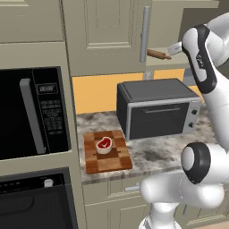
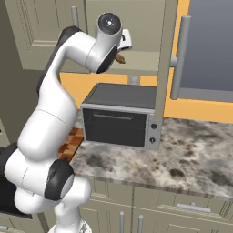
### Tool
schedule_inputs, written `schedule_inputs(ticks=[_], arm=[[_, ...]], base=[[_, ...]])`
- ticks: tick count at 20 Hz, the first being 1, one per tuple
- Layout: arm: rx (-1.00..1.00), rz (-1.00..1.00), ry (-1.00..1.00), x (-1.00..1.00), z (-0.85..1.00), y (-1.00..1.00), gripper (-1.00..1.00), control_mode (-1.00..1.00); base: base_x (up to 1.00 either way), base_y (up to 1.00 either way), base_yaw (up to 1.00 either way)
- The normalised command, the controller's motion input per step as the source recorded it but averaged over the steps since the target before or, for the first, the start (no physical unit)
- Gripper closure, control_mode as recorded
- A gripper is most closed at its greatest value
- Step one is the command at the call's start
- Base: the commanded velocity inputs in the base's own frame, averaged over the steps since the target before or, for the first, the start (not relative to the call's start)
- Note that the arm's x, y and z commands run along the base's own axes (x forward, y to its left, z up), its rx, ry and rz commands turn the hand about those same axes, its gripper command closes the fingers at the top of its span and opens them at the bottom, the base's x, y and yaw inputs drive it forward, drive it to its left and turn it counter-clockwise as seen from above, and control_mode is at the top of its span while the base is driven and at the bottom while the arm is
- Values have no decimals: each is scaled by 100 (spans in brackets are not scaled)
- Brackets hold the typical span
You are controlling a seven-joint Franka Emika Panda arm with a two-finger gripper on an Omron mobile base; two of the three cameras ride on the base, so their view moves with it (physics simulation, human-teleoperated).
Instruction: Open the cabinet, retrieve the rolling pin, and place it next to the meat on the cutting board to prepare for tenderizing.
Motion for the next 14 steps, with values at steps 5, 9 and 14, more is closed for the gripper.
schedule_inputs(ticks=[5,9,14], arm=[[0,-2,0,35,-7,-8,-100,-100],[0,-1,0,36,-6,-8,-100,-100],[0,0,0,27,-6,-5,-100,-100]], base=[[0,0,0],[0,0,0],[0,0,0]])
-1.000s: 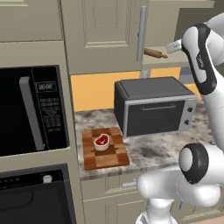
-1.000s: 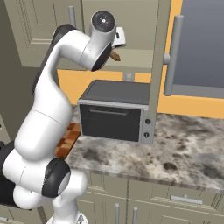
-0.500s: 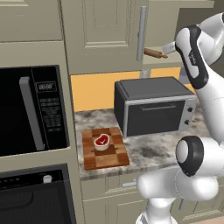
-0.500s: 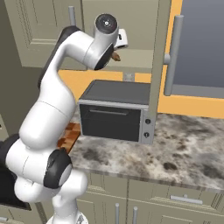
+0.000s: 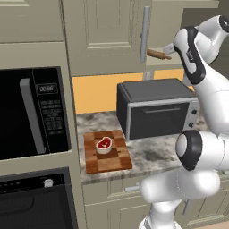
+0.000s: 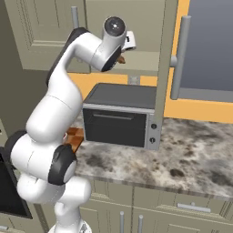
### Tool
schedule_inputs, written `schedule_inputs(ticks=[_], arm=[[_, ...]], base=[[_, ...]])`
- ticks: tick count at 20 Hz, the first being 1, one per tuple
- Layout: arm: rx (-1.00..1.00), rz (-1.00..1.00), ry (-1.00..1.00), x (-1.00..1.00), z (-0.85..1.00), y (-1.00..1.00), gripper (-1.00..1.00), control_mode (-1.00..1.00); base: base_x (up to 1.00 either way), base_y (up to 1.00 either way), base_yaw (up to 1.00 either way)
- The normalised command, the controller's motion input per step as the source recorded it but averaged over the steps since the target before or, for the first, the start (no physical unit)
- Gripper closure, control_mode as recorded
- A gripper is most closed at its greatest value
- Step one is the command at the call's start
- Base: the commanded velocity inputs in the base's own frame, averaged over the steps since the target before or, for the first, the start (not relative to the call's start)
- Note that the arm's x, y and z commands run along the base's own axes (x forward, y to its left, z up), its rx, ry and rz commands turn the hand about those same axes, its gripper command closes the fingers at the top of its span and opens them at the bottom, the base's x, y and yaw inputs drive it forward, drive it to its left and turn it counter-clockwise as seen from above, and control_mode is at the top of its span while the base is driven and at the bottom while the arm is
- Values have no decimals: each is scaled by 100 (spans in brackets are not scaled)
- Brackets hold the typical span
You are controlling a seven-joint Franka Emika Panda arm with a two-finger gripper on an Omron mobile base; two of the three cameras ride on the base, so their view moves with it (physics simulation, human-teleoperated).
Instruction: Open the cabinet, retrieve the rolling pin, and place it next to the meat on the cutting board to prepare for tenderizing.
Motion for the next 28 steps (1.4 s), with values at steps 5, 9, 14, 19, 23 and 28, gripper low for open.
schedule_inputs(ticks=[5,9,14,19,23,28], arm=[[0,0,0,24,-7,0,-100,-100],[0,0,1,31,-6,0,-100,-100],[0,0,3,29,-7,0,-100,-100],[0,0,5,29,-8,0,-100,-100],[0,0,5,28,-9,0,-100,-100],[0,0,4,25,-9,0,-100,-100]], base=[[0,0,0],[0,0,0],[0,0,0],[0,0,0],[0,0,0],[0,0,0]])
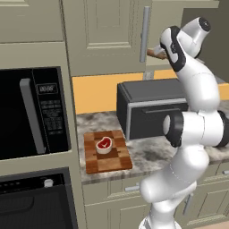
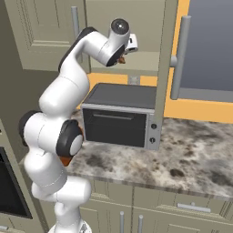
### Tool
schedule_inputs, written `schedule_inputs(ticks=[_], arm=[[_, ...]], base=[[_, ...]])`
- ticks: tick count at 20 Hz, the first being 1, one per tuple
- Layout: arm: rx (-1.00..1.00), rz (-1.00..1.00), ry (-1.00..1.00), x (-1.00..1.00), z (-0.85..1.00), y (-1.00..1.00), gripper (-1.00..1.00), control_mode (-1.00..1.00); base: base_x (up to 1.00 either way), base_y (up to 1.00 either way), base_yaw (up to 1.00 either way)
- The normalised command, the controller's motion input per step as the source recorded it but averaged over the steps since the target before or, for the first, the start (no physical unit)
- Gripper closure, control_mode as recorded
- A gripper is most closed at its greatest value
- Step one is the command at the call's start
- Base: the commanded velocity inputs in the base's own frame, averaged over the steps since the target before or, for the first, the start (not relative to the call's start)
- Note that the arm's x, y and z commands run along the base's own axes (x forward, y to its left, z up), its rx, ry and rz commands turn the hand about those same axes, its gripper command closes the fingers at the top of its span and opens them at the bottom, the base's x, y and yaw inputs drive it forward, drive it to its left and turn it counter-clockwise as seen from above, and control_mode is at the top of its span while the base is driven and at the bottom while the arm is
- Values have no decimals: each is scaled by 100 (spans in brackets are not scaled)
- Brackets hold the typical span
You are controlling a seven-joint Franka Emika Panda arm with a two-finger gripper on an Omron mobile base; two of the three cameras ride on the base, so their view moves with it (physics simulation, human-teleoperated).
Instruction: Open the cabinet, retrieve the rolling pin, and place it next to the meat on the cutting board to prepare for tenderizing.
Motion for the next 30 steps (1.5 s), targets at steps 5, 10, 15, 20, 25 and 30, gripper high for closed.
schedule_inputs(ticks=[5,10,15,20,25,30], arm=[[0,0,2,26,-9,0,-100,-100],[0,0,1,24,-10,-1,-100,-100],[0,0,0,9,-10,0,-100,-100],[0,0,0,0,-14,0,-100,-100],[0,0,1,5,-18,0,-100,-100],[0,1,1,12,-22,0,100,-100]], base=[[0,0,0],[0,0,0],[0,0,0],[0,0,0],[0,0,0],[0,0,0]])
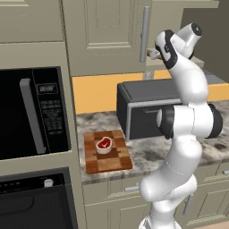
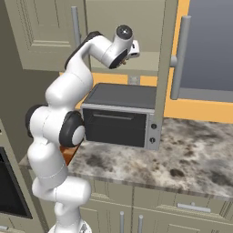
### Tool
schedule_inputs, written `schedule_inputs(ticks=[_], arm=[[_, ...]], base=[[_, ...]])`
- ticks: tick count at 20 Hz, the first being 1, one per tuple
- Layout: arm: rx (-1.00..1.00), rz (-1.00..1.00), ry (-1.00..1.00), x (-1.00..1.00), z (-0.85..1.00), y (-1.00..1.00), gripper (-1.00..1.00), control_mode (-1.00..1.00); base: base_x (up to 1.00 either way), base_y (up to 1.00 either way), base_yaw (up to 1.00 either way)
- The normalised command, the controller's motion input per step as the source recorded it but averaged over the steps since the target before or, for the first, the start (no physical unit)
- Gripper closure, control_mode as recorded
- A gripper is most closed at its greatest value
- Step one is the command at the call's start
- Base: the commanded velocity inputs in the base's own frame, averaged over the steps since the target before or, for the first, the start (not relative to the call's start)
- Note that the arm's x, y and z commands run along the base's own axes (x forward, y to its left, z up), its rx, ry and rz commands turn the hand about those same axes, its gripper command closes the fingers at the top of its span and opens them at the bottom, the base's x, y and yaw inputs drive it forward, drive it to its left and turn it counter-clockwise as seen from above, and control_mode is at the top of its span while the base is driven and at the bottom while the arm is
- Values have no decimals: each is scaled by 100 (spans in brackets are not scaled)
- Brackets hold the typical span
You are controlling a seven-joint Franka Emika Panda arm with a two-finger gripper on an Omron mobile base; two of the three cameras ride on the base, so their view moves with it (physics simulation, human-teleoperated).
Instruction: Open the cabinet, retrieve the rolling pin, and place it next to the meat on the cutting board to prepare for tenderizing.
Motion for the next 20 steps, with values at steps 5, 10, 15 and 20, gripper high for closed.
schedule_inputs(ticks=[5,10,15,20], arm=[[0,1,1,7,-11,0,100,-100],[3,0,-7,-26,-7,-11,100,-100],[5,0,-17,-76,10,-18,100,-100],[6,0,-11,-75,27,-6,100,-100]], base=[[0,0,0],[0,0,0],[0,0,0],[0,0,0]])
